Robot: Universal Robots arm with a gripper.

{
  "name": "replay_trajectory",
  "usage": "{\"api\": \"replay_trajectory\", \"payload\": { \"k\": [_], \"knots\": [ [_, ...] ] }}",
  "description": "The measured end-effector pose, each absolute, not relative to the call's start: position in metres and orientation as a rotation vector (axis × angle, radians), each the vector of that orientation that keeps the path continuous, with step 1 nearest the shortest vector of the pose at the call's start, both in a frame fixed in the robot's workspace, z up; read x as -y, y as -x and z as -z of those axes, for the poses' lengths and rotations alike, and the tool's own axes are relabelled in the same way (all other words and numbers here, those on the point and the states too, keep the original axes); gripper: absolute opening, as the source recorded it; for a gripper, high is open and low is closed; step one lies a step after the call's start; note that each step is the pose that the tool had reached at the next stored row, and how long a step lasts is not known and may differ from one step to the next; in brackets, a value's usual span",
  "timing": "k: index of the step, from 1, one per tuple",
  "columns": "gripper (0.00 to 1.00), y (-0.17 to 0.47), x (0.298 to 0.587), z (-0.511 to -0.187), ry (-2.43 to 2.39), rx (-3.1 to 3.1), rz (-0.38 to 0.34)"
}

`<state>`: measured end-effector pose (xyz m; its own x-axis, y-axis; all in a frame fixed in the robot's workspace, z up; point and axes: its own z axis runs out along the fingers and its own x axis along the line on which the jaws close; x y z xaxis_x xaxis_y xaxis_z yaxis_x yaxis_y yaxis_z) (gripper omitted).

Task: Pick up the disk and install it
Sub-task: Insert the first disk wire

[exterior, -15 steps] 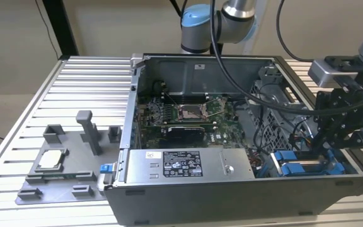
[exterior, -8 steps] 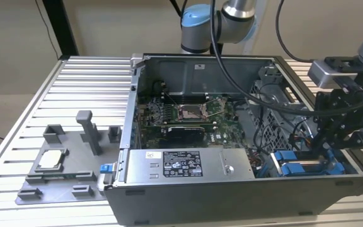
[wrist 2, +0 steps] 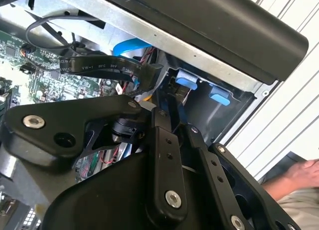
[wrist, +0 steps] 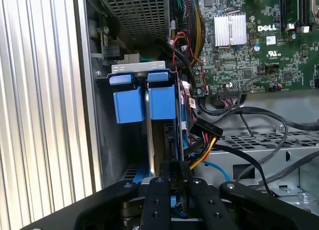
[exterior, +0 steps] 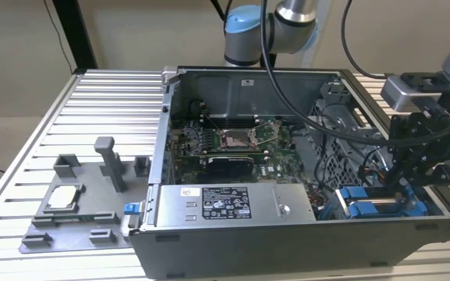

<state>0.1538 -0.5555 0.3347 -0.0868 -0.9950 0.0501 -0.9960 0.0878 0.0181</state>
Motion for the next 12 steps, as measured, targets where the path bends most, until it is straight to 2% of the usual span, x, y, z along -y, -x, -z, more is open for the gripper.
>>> {"api": "replay_trajectory", "payload": {
  "k": [12],
  "knots": [
    [0.0, -0.1538, 0.5555, -0.3339, -2.089, 2.28, -0.032]
  ]
}}
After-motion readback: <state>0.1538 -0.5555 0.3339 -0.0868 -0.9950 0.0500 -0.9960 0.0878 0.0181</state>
